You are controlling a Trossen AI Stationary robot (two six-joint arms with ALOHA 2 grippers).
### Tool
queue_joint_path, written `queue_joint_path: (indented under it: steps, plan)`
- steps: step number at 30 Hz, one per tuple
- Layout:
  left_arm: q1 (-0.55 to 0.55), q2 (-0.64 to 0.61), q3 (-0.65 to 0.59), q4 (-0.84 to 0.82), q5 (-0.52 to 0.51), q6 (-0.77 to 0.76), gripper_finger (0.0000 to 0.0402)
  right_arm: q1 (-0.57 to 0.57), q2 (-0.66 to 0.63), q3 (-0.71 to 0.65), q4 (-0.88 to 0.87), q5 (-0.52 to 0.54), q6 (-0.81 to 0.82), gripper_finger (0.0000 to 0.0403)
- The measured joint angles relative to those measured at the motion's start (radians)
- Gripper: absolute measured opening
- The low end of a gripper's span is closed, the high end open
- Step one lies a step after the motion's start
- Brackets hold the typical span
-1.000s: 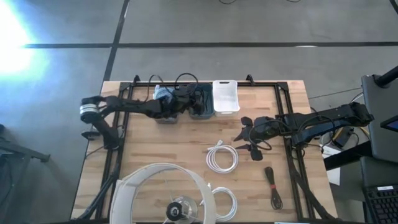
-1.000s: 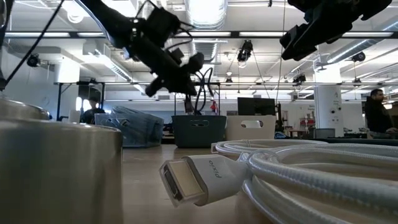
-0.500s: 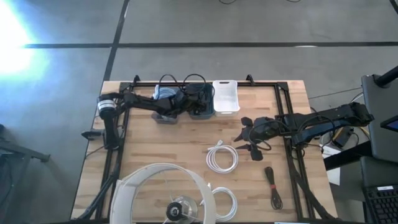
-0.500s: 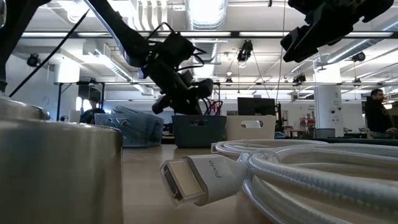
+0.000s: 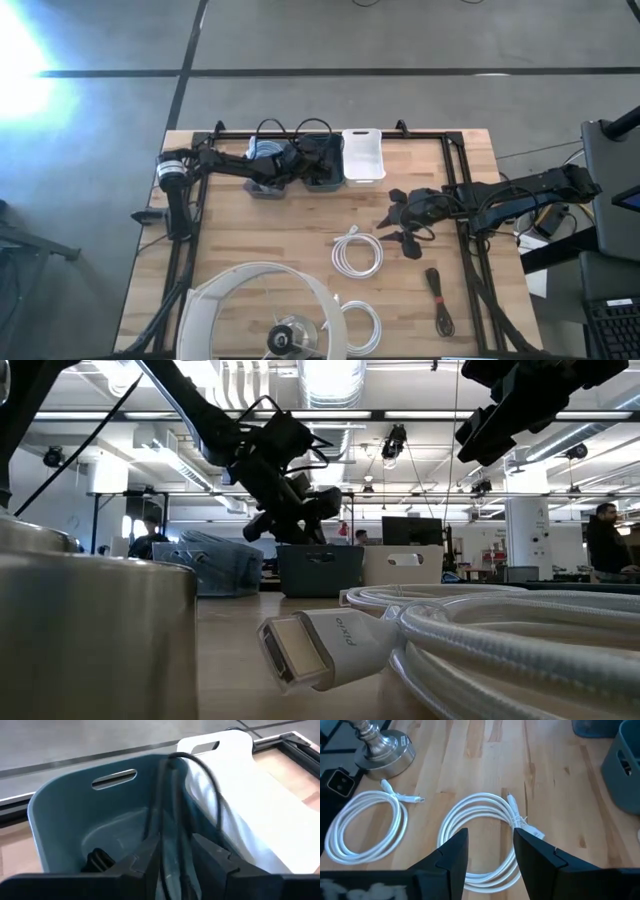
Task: Sort HDMI cables
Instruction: Put the left black HDMI cable into the blue bin, then put the black HDMI cable into the blue bin
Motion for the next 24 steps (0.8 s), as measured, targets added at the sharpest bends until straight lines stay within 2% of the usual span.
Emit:
queue_joint_path:
  steps: [5, 11, 13, 17, 24]
  plan:
    - [-0.017, 0.000, 0.002, 0.000, 0.003, 0.015, 0.0113, 0.000, 0.000, -0.001, 0.002, -0.002, 0.025, 0.0144]
    - [-0.056, -0.008, 0.037, 0.002, 0.097, 0.065, 0.0112, 0.000, 0.000, -0.041, 0.010, 0.009, 0.070, 0.0146]
    - [-0.073, -0.016, 0.048, -0.001, 0.120, 0.095, 0.0112, 0.000, 0.000, -0.061, 0.042, 0.039, 0.070, 0.0144]
    - [-0.115, -0.056, 0.062, 0.003, 0.126, 0.152, 0.0112, -0.002, 0.001, -0.058, 0.084, 0.162, 0.094, 0.0138]
    - [-0.195, -0.138, 0.056, -0.023, 0.124, 0.236, 0.0112, 0.020, -0.001, 0.018, -0.024, 0.155, 0.150, 0.0125]
